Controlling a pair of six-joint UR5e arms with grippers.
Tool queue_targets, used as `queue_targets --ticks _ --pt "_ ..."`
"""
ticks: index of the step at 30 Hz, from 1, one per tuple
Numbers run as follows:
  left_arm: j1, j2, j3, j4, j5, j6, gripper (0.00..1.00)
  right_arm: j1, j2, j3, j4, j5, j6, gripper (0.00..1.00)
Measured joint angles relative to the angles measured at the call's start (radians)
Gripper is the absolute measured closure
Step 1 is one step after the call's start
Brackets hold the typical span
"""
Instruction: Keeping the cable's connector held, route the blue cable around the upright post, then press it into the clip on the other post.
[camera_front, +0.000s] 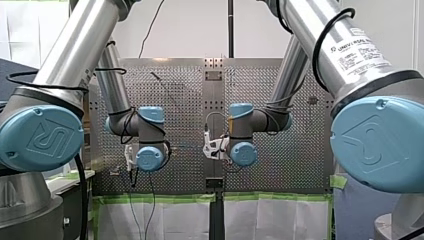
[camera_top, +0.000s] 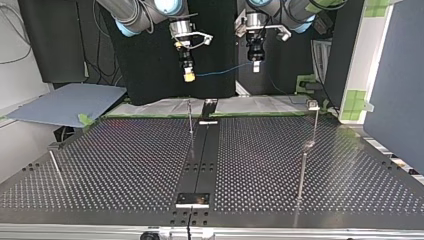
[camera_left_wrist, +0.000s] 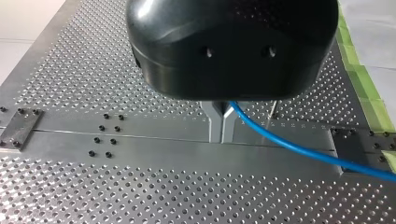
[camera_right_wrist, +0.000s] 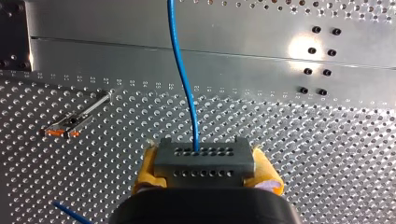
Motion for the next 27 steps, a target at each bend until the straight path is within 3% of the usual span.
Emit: queue_targets --ticks 12,27 --pt "0.012 -0.062 -0.002 -0.012 0.005 0.01 1.0 0.0 0.0 -0.001 0.0 0.0 0.0 1.0" --pt "0.012 -0.066 -0.002 -0.013 0.005 0.01 1.0 0.001 0.001 -0.002 0.001 0.001 -0.001 1.0"
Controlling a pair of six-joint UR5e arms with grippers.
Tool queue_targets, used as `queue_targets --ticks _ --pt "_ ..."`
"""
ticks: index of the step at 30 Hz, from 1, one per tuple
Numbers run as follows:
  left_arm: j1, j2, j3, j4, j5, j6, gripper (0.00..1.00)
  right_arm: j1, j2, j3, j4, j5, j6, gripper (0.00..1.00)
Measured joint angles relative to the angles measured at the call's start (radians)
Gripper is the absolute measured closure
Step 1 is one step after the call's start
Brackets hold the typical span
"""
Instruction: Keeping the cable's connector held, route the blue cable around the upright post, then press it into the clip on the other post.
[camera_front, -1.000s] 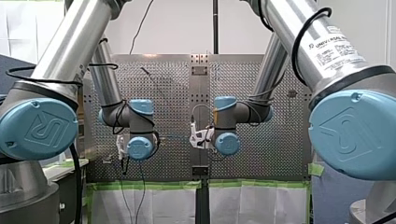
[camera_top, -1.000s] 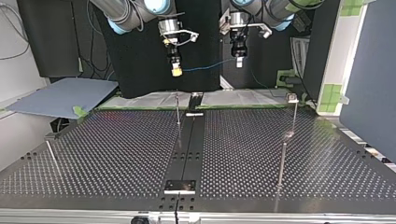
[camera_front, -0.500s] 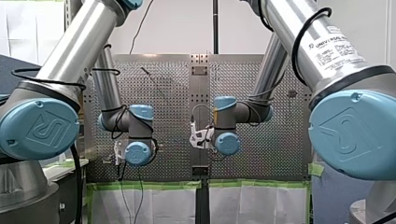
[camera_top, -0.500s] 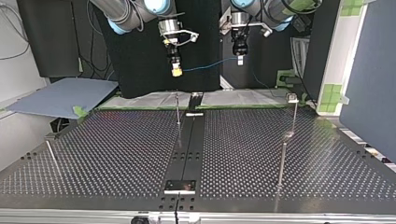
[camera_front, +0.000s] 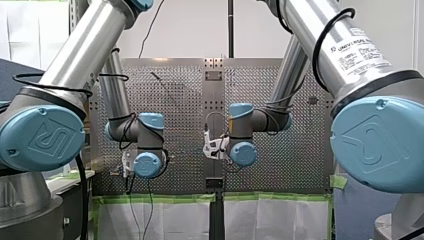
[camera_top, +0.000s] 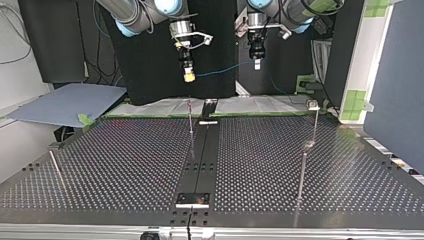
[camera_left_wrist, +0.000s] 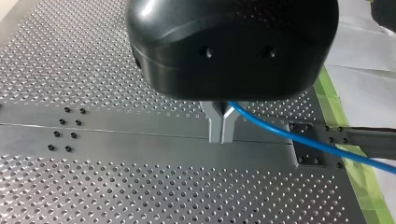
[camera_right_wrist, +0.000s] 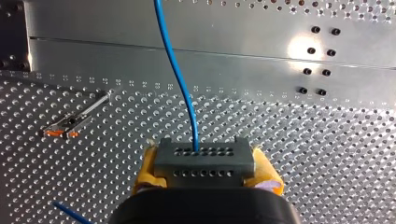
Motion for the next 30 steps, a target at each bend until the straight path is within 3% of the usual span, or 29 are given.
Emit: queue_targets --ticks 4,10,13,17,23,28,30 --pt "0.0 0.0 0.0 0.0 0.0 0.0 1.0 0.017 0.018 -0.01 0.022 0.022 -0.022 1.0" --pt "0.0 0.0 0.0 0.0 0.0 0.0 1.0 0.026 0.028 -0.014 0.09 0.09 -0.087 1.0" --pt "0.0 0.0 0.0 0.0 0.0 0.0 1.0 0.027 0.028 -0.014 0.123 0.123 -0.102 1.0" --pt "0.0 0.0 0.0 0.0 0.0 0.0 1.0 0.027 0.028 -0.015 0.167 0.162 -0.107 1.0" --pt "0.0 0.0 0.0 0.0 0.0 0.0 1.0 0.027 0.029 -0.014 0.225 0.175 -0.108 1.0" --pt "0.004 0.019 0.001 -0.019 0.017 0.018 1.0 0.023 0.023 -0.014 0.244 0.182 -0.11 1.0" --pt "0.006 0.035 0.001 -0.035 0.021 0.024 1.0 0.021 0.009 -0.017 0.251 0.192 -0.101 1.0"
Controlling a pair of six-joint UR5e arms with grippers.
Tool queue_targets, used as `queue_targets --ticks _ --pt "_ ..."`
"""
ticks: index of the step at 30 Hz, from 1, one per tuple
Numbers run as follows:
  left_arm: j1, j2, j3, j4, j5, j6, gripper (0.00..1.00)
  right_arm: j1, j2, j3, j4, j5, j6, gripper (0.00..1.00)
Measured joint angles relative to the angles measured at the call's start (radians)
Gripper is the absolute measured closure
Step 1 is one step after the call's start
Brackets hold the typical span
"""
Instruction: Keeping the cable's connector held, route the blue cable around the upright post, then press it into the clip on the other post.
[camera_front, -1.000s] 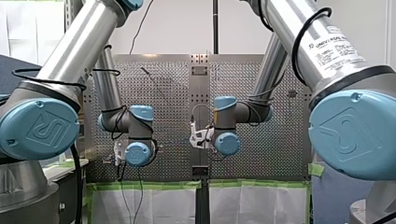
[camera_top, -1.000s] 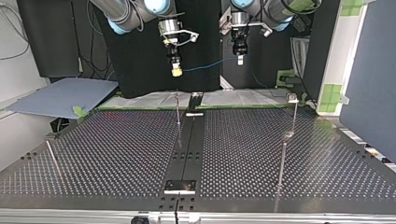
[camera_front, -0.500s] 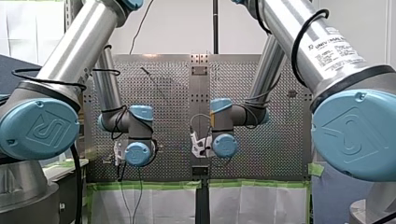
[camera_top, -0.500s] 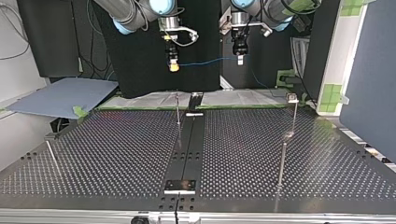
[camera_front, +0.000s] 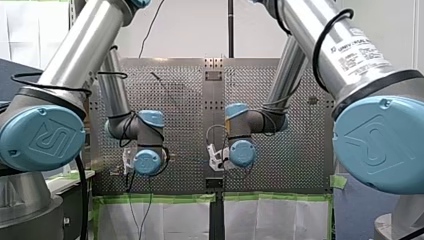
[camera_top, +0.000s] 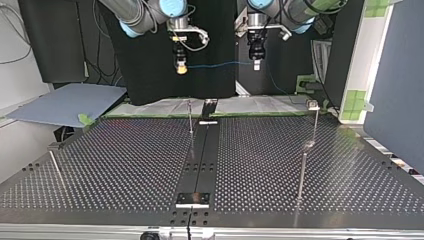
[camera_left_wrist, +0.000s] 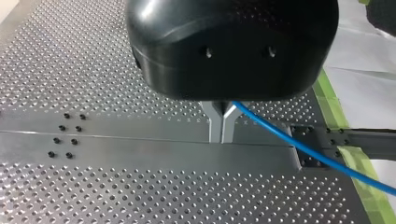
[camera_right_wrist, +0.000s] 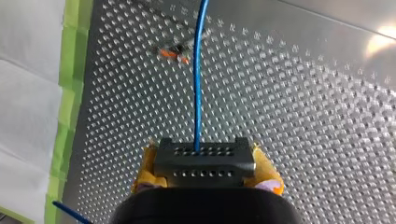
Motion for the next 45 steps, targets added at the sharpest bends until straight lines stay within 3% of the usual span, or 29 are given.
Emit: queue_targets --ticks 6,11,16,21,26,35,40,45 --pt "-0.006 0.05 0.0 -0.05 -0.016 -0.026 1.0 -0.001 -0.052 -0.003 0.006 -0.005 0.048 1.0" --pt "0.003 0.101 0.0 -0.101 0.016 -0.074 1.0 -0.012 -0.102 -0.034 0.026 -0.048 0.098 1.0" --pt "0.013 0.158 0.003 -0.158 -0.004 -0.128 1.0 -0.015 -0.149 -0.079 0.069 -0.095 0.135 1.0" --pt "0.036 0.207 0.032 -0.207 -0.034 -0.161 1.0 -0.015 -0.198 -0.124 0.117 -0.143 0.141 1.0" --pt "0.054 0.255 0.078 -0.255 -0.036 -0.193 1.0 -0.015 -0.252 -0.16 0.156 -0.192 0.142 1.0" --pt "0.077 0.343 0.166 -0.343 -0.015 -0.278 1.0 -0.019 -0.336 -0.217 0.197 -0.214 0.143 1.0" --pt "0.096 0.396 0.219 -0.396 -0.017 -0.297 1.0 -0.026 -0.341 -0.245 0.203 -0.243 0.164 1.0" --pt "0.12 0.447 0.267 -0.448 -0.029 -0.289 1.0 -0.032 -0.306 -0.294 0.233 -0.273 0.185 1.0"
